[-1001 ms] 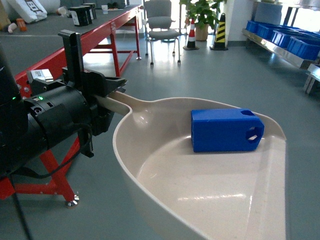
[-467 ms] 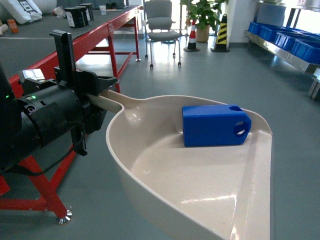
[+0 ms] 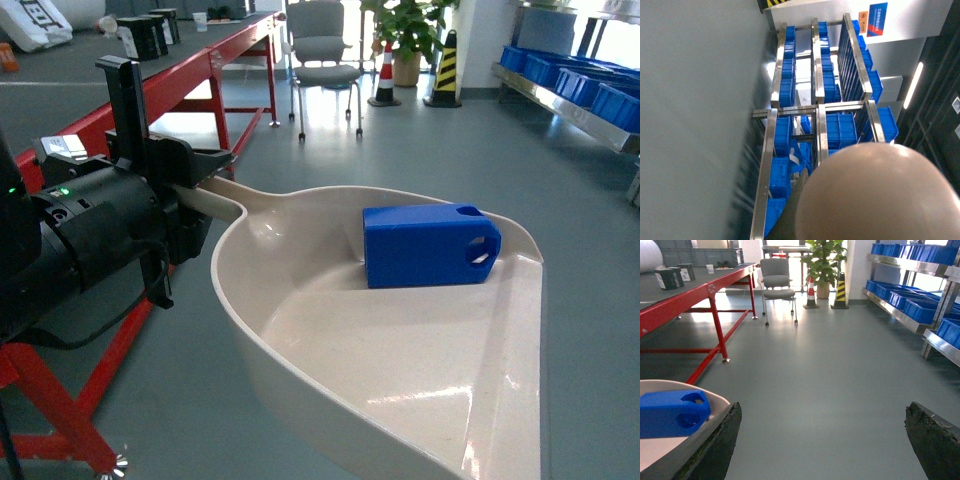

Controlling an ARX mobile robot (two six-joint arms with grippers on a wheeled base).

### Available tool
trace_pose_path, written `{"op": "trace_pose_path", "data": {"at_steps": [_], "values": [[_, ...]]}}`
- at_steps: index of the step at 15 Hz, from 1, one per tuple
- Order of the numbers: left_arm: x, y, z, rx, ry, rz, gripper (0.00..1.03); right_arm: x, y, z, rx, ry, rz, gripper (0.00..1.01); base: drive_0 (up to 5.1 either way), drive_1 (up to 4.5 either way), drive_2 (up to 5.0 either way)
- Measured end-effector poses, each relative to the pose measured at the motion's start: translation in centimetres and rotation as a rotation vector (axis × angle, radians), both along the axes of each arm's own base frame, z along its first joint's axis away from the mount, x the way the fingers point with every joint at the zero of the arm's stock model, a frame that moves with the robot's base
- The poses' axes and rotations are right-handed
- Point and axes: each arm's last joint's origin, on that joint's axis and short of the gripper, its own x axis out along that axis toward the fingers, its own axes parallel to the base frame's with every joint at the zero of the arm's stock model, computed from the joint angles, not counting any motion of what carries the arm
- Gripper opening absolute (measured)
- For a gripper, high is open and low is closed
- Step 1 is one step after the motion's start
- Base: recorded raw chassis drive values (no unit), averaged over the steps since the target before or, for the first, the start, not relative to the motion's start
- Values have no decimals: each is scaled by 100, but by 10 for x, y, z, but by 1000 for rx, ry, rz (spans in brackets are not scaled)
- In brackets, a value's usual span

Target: Place part in tray to right shelf

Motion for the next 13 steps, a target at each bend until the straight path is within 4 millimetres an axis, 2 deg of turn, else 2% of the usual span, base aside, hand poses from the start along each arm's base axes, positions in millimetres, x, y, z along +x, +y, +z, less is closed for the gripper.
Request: {"op": "trace_pose_path", "data": {"at_steps": [6,13], "values": [[0,0,0,1,3,4,12,0,0,-1,-1,5,0,98,481,-260,-260],[0,0,0,1,3,-1,12,0,0,-1,-1,4,0,98,-15,419,-448]]}}
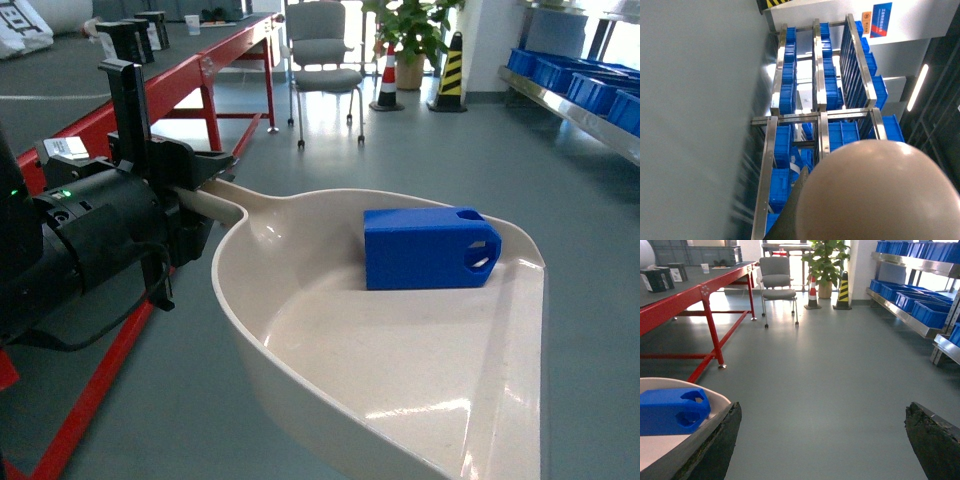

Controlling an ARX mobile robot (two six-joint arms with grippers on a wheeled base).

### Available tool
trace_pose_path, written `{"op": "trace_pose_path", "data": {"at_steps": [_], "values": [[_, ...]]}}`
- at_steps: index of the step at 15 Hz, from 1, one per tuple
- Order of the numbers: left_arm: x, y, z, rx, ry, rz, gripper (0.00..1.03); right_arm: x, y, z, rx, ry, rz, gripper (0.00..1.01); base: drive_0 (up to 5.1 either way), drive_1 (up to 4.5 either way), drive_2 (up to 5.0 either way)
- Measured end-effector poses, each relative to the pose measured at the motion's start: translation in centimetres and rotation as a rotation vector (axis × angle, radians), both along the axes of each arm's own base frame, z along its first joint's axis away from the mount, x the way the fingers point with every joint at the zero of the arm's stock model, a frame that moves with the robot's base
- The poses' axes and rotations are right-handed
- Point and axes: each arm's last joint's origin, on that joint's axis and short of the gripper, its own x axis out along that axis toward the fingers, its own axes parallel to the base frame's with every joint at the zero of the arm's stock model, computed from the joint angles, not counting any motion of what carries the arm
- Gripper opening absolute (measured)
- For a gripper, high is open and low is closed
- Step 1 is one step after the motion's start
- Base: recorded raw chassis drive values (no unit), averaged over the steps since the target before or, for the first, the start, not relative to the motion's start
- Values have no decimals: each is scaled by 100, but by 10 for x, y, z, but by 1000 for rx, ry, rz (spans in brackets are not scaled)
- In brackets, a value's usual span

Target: Place part in tray to right shelf

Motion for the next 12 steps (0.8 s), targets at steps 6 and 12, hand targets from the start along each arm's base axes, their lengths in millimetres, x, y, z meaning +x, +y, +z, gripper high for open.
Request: {"op": "trace_pose_path", "data": {"at_steps": [6,12], "values": [[0,0,0,0,-1,1,12,0,0,0,0,0,0,98,5,438,-428],[0,0,0,0,-1,0,12,0,0,0,0,0,0,98,6,439,-428]]}}
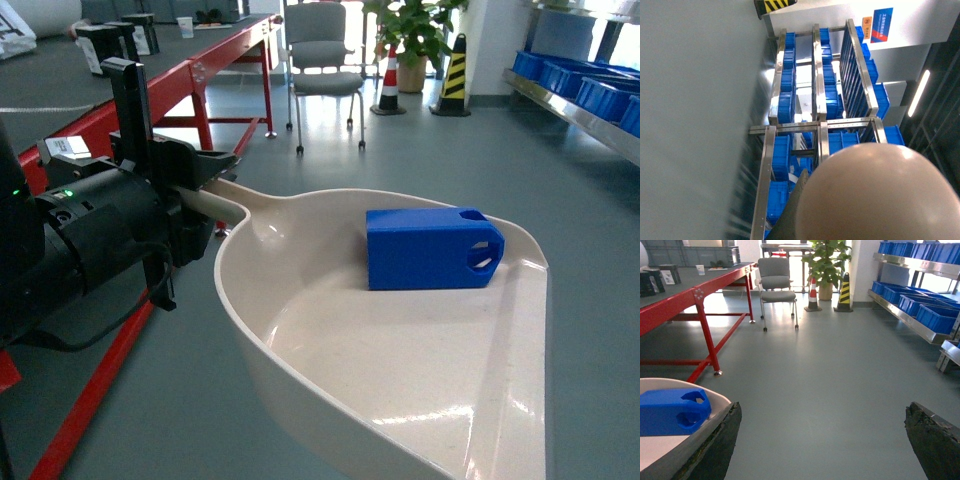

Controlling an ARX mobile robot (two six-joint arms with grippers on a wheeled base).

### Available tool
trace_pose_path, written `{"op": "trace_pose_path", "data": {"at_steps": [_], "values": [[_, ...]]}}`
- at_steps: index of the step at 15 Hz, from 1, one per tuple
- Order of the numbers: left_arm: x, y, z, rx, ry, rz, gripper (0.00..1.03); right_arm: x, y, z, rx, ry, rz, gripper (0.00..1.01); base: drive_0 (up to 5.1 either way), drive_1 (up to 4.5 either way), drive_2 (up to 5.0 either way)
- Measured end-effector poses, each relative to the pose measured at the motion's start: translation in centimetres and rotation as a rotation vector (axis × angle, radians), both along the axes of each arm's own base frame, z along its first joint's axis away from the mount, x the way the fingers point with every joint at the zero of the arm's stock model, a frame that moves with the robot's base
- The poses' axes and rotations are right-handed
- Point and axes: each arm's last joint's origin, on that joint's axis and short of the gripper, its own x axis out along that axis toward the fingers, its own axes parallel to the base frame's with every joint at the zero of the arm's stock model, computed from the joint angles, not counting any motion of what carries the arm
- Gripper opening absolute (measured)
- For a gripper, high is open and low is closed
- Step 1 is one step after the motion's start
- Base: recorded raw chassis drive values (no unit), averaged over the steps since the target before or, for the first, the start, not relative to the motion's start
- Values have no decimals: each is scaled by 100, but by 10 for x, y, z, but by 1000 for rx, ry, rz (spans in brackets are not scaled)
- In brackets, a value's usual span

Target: Place part in tray to right shelf

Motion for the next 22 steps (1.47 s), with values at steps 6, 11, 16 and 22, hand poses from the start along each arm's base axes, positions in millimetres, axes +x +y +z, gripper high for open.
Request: {"op": "trace_pose_path", "data": {"at_steps": [6,11,16,22], "values": [[0,0,0,0,0,0,12,0,0,0,0,0,0,98,1,434,-433],[0,0,0,0,0,2,12,0,0,0,0,0,0,98,2,435,-431],[0,0,0,0,0,2,12,0,0,0,0,0,0,98,6,440,-427],[0,0,0,0,0,0,12,0,0,0,0,-1,0,98,5,439,-428]]}}
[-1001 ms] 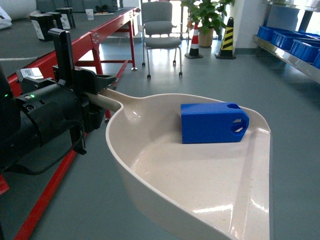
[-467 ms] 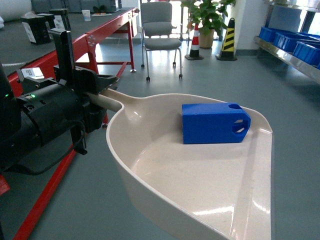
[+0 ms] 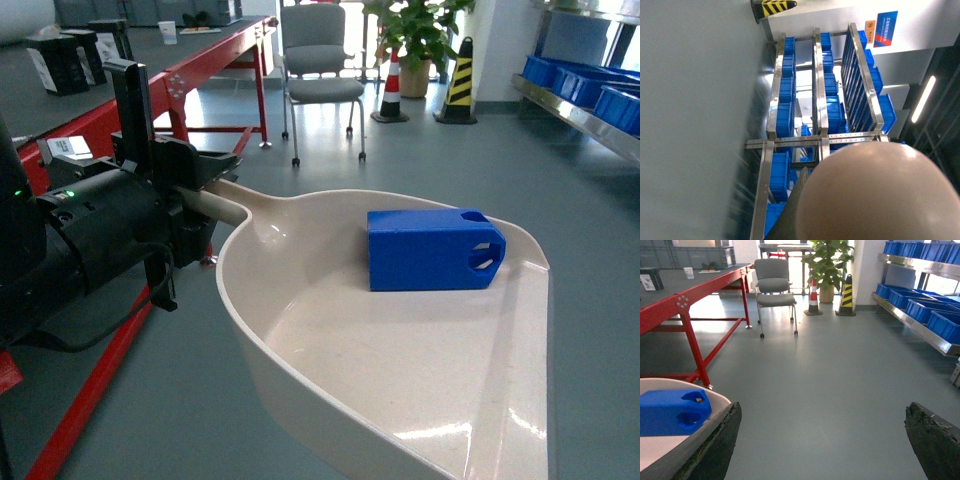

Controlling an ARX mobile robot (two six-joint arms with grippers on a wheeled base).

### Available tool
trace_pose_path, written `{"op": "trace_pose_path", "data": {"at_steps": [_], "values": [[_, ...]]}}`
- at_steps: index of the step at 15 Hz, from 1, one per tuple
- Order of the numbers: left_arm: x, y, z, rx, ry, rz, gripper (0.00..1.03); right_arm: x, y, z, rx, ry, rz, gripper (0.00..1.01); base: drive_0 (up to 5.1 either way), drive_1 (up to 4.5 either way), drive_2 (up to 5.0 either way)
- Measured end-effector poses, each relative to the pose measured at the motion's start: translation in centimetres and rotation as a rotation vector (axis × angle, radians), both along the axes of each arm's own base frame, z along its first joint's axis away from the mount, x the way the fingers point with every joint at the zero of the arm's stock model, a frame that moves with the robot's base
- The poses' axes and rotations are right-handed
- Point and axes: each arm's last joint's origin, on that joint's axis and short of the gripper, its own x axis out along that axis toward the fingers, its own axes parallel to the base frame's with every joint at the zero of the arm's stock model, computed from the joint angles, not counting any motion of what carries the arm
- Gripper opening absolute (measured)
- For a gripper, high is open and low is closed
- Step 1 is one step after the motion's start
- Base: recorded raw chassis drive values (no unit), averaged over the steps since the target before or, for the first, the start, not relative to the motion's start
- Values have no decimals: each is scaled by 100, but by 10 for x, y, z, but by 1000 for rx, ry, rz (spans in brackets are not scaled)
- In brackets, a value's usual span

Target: Place part in tray to right shelf

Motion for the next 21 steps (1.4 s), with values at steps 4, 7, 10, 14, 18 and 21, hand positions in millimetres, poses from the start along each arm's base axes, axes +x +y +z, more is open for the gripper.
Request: {"op": "trace_pose_path", "data": {"at_steps": [4,7,10,14,18,21], "values": [[0,0,0,0,0,3,12,0,0,0,0,0,0,98,4,437,-430],[0,0,0,0,0,4,12,0,0,0,0,0,0,98,7,440,-426],[0,0,0,0,0,3,12,0,0,0,0,1,0,98,6,440,-427],[0,0,0,0,0,3,12,0,0,0,0,0,0,98,14,447,-420],[0,0,0,0,0,4,12,0,0,0,0,3,0,98,-3,430,-437],[0,0,0,0,0,0,12,0,0,0,0,2,0,98,-2,431,-435]]}}
